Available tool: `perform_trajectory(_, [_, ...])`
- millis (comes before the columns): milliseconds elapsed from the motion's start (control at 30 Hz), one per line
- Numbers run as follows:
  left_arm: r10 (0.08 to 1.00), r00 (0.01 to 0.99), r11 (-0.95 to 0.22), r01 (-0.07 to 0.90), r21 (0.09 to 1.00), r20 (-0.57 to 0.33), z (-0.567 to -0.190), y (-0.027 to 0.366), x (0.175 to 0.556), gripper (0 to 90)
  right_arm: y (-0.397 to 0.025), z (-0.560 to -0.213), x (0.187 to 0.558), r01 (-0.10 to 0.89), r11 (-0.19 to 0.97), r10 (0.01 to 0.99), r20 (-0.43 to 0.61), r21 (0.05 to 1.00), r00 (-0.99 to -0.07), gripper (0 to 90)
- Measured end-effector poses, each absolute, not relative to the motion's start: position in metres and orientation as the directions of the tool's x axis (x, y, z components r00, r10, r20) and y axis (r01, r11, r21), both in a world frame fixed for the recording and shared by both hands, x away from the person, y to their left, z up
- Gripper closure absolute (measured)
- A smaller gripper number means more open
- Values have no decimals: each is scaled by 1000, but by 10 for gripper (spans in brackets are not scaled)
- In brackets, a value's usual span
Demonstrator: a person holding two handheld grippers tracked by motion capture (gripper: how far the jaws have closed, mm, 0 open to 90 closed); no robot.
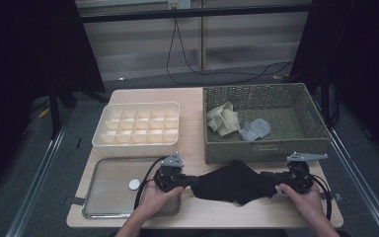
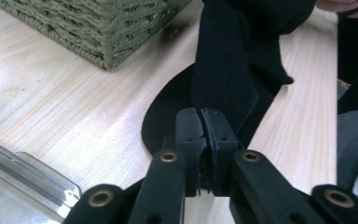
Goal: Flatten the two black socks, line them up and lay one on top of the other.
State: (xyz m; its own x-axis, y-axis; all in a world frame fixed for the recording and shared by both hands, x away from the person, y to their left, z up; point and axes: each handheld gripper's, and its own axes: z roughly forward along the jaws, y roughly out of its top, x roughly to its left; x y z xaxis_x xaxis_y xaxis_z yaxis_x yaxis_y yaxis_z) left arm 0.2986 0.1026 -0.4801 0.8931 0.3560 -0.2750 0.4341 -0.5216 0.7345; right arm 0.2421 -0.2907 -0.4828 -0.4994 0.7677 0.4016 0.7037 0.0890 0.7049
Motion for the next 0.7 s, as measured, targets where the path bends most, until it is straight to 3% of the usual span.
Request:
perform_trajectory(400, [370, 885, -515, 450, 730, -284, -486, 101, 304, 789, -296, -479, 241, 693, 62, 799, 380, 719, -466, 732])
perform_trajectory(700, [375, 884, -511, 449, 733, -280, -485, 102, 305, 749, -306, -465, 239, 653, 27, 830, 347, 757, -437, 661])
